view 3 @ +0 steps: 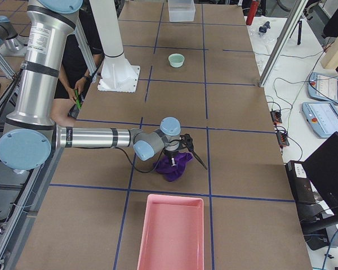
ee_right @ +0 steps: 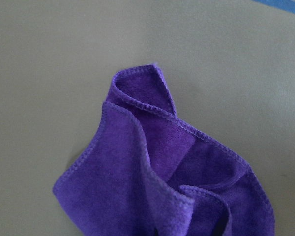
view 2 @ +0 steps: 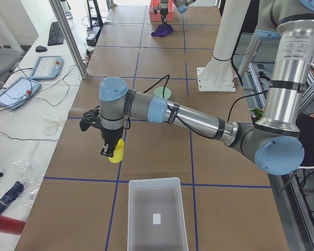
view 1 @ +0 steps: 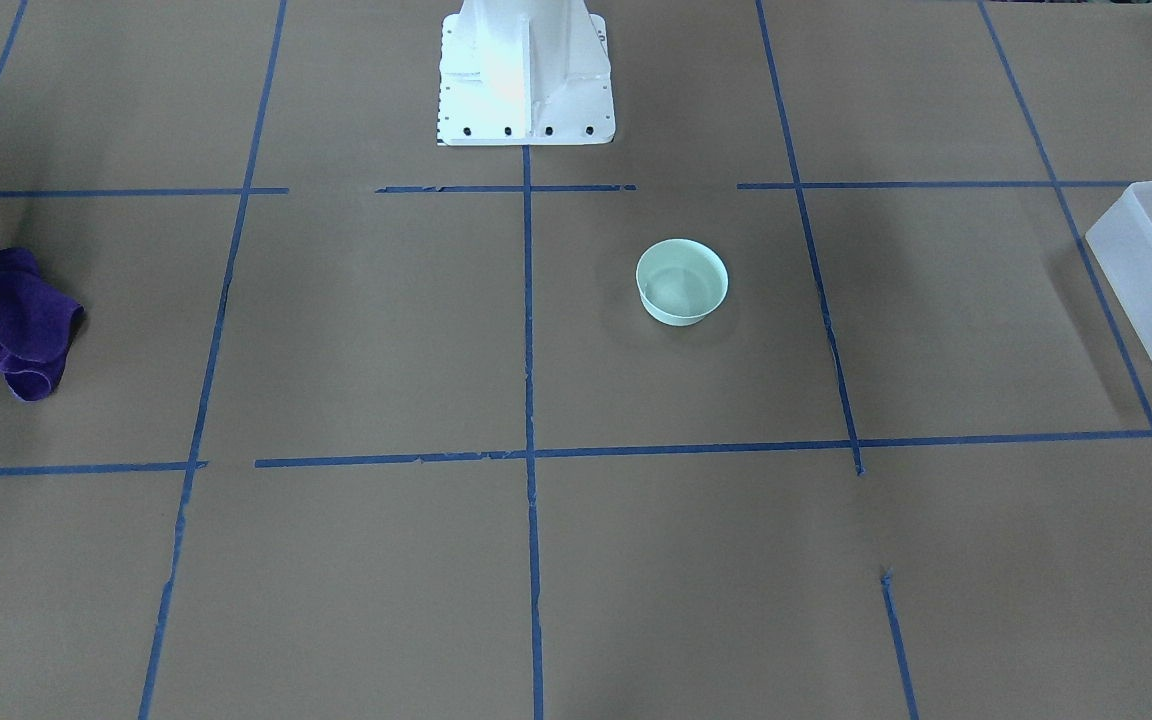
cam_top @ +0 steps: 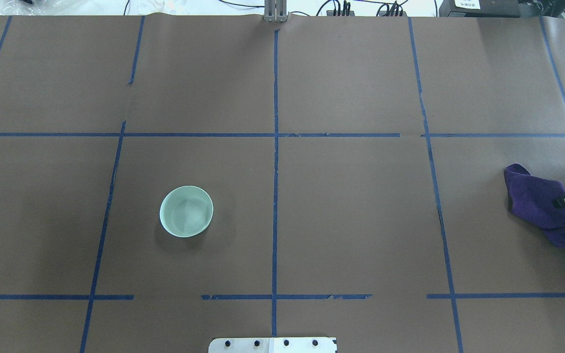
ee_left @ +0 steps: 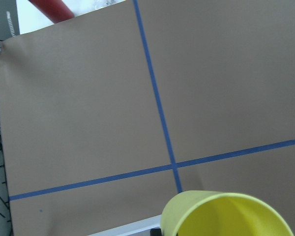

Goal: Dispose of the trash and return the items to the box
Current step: 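Lift the cup into the clear bin while the right gripper grasps the purple cloth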

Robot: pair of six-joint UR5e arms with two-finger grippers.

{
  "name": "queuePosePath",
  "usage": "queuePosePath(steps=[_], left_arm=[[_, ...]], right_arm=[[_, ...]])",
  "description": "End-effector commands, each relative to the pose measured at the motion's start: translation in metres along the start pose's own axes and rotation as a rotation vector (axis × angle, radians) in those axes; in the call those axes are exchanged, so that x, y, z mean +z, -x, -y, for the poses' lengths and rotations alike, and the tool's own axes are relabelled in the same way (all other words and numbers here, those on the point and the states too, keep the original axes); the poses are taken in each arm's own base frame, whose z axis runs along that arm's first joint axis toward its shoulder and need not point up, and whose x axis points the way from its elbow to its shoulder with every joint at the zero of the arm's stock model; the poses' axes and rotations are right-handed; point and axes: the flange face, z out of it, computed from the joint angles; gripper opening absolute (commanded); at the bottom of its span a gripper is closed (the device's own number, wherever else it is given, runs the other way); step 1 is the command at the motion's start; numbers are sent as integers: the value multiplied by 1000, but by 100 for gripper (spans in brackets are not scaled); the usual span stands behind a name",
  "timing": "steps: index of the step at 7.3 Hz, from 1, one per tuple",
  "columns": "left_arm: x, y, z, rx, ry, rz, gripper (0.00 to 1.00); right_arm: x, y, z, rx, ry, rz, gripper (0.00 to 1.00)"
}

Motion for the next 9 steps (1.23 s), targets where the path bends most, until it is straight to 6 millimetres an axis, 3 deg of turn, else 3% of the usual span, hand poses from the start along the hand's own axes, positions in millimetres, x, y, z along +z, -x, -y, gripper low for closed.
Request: queuePosePath(steps=[1, 2, 3, 4, 6, 8, 9], left_arm=[[23, 59, -18, 8, 26, 28, 0], [28, 70, -24, 7, 28, 29, 0], [46, 80, -37, -7, 54, 24, 0], [68, 87, -73, -15, 65, 20, 0], [102, 96, -132, -46, 95, 1, 0], [128, 96, -160, -63, 121, -61, 0], [154, 85, -177, -31, 117, -116, 0]], right_arm=[[-58, 29, 18, 22, -42, 20, 0], [-105, 56, 28, 57, -44, 8, 0], [-147, 80, 36, 86, -52, -2, 0], [-187, 90, 49, 127, -81, -7, 0], [-263, 95, 79, 217, -150, 17, 0], [-337, 101, 97, 292, -226, -2, 0], [-366, 101, 106, 314, -265, -11, 0]])
